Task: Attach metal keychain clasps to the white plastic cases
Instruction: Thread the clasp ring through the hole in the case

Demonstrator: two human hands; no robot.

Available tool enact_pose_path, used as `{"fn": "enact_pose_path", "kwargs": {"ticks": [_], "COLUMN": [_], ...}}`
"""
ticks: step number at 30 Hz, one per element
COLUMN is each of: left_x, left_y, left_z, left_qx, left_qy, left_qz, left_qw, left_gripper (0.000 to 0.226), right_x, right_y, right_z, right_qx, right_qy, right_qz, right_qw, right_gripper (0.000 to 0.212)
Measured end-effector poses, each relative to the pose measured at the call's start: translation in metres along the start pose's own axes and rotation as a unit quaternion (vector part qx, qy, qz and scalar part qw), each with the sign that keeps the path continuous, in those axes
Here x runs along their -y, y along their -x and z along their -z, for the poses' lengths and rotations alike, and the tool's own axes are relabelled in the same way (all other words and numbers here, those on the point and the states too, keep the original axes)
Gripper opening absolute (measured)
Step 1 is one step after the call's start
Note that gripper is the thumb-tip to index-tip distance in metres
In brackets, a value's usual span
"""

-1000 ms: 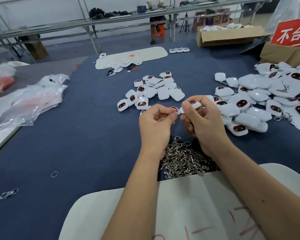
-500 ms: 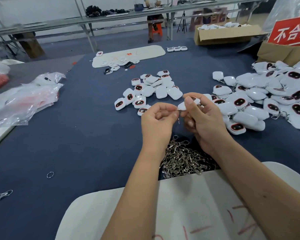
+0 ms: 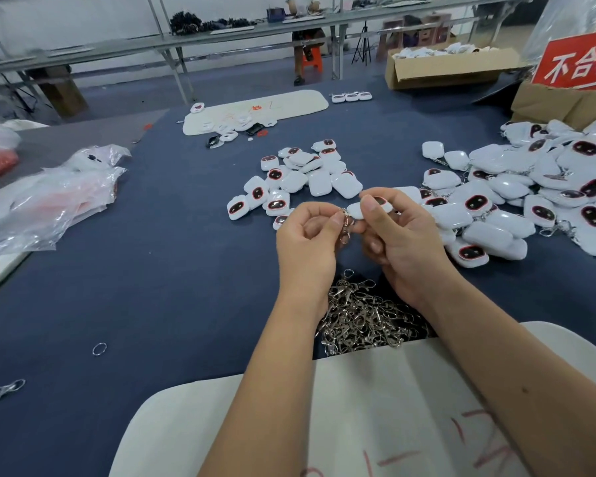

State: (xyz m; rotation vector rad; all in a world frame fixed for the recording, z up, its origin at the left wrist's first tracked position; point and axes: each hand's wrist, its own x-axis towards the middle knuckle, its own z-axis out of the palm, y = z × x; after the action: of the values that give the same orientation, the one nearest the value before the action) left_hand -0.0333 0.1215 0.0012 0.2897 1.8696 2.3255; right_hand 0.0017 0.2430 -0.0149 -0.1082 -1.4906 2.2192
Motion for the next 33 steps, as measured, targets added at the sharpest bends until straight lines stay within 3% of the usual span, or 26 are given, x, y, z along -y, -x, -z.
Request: {"fn": "enact_pose_path", "kwargs": {"ticks": [5, 11, 13, 16, 18, 20, 26, 33], "left_x": [0.003, 0.005, 0.005, 0.004, 0.004, 0.004, -0.001, 0.003], "left_y": [-0.007, -0.006, -0.005, -0.002, -0.001, -0.002, -0.001, 0.002], "left_z": [0.008, 0.015, 0.012, 0.003, -0.001, 0.0, 0.004, -0.001], "left_qx": [-0.019, 0.029, 0.012, -0.021, -0.004, 0.01, -0.022, -0.023], "left_qy": [-0.155, -0.357, -0.329, -0.179, -0.118, -0.086, -0.04, -0.198], "left_qz": [-0.102, -0.245, -0.227, -0.093, -0.013, 0.013, -0.006, -0.118], "left_qw": [0.982, 0.901, 0.916, 0.979, 0.993, 0.996, 0.999, 0.973], "left_gripper": [0.017, 0.016, 0.014, 0.007, 0.003, 0.004, 0.011, 0.018], "right_x": [-0.001, -0.006, -0.006, -0.003, -0.002, -0.001, -0.003, -0.003], "right_y": [0.001, 0.001, 0.001, -0.001, -0.001, -0.001, -0.002, 0.001], "right_z": [0.0, 0.001, 0.001, 0.002, 0.003, 0.003, 0.002, 0.0], "right_qx": [0.001, -0.024, -0.022, -0.009, -0.006, -0.007, -0.001, -0.007], "right_qy": [0.027, 0.067, 0.062, 0.028, 0.01, 0.0, 0.017, 0.037], "right_qz": [0.016, 0.017, 0.019, 0.019, 0.014, 0.009, 0.01, 0.017], "right_qw": [1.0, 0.997, 0.998, 0.999, 1.0, 1.0, 1.0, 0.999], "right_gripper": [0.023, 0.025, 0.02, 0.015, 0.016, 0.016, 0.02, 0.014]}}
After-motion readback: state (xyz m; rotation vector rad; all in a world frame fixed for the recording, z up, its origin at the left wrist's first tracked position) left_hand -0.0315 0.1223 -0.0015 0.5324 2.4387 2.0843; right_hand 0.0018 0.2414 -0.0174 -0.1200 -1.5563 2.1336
